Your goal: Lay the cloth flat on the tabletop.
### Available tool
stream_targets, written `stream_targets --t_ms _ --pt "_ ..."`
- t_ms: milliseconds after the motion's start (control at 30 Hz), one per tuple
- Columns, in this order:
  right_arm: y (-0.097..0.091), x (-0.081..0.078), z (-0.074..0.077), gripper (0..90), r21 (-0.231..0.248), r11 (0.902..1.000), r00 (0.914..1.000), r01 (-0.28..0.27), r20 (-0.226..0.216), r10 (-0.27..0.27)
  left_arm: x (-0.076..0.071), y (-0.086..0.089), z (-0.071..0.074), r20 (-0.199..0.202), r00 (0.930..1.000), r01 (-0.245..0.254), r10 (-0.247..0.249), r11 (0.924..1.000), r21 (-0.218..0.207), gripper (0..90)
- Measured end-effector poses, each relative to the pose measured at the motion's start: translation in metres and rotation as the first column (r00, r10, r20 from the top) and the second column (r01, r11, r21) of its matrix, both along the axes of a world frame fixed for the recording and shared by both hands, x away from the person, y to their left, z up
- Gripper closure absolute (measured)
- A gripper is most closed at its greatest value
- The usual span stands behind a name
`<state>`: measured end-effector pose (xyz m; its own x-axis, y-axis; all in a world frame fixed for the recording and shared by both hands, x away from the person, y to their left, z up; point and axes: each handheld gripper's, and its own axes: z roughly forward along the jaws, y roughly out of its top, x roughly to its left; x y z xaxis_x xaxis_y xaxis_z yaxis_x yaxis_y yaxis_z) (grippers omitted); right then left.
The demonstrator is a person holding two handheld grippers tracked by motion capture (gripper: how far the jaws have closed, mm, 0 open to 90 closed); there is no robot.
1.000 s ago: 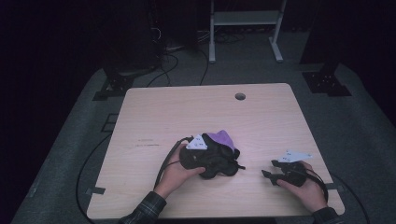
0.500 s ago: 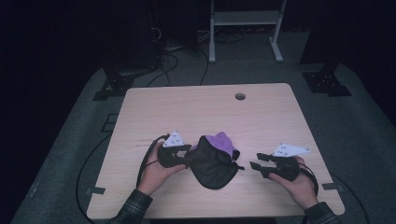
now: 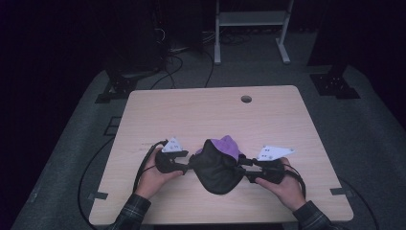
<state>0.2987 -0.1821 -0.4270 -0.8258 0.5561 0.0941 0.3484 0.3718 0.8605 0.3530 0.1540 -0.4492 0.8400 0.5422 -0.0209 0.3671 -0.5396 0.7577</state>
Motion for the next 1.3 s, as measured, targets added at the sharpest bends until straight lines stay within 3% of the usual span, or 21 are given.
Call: stream_targets --t_ms 67,300,433,533,600,700,900,1033,1300 --pt "0.009 0.001 0.001 58.0 -0.006 0.9998 0.9998 -0.018 0.008 0.018 0.001 -0.003 -0.004 0.002 1.0 0.006 -0.006 0.9998 0.017 40.5" --pt "0.032 0.007 -0.004 55.1 -0.051 0.9981 0.9991 -0.034 0.025 0.035 0.004 -0.011 -0.01 -0.005 0.9997 0.024 -0.024 0.9996 0.017 39.1" --pt "0.046 0.014 -0.011 54.8 -0.138 0.9904 0.9972 -0.006 0.072 0.017 0.004 -0.012 -0.011 -0.009 0.9997 0.025 -0.025 0.9995 0.021 37.6" --pt "0.05 0.022 -0.016 65.8 -0.167 0.9857 0.9979 0.017 0.065 -0.006 0.005 -0.011 -0.01 -0.005 0.9998 0.021 -0.021 0.9996 0.018 37.2" --pt "0.048 0.026 -0.014 75.5 -0.155 0.9878 0.9989 0.018 0.045 -0.011 0.004 -0.009 -0.008 0.003 0.9999 0.014 -0.014 0.9998 0.015 36.9" --pt "0.038 0.028 -0.005 81.7 -0.126 0.9911 0.9985 0.042 0.041 -0.037 0.004 -0.007 -0.007 0.005 1.0 0.008 -0.008 0.9999 0.015 36.4" --pt "0.002 0.035 0.015 82.7 -0.065 0.9898 0.9898 0.127 0.073 -0.122 0.003 -0.005 -0.007 0.005 1.0 -0.004 0.004 1.0 -0.001 35.4" --pt "-0.024 0.042 0.02 82.7 -0.028 0.9811 0.9797 0.191 0.065 -0.189 0.005 -0.004 -0.007 0.001 1.0 0.001 -0.001 1.0 0.006 35.3" --pt "-0.07 0.054 0.018 82.7 -0.035 0.9515 0.9512 0.306 0.055 -0.304 0.005 -0.003 -0.006 0.005 1.0 -0.005 0.005 1.0 -0.002 35.1"
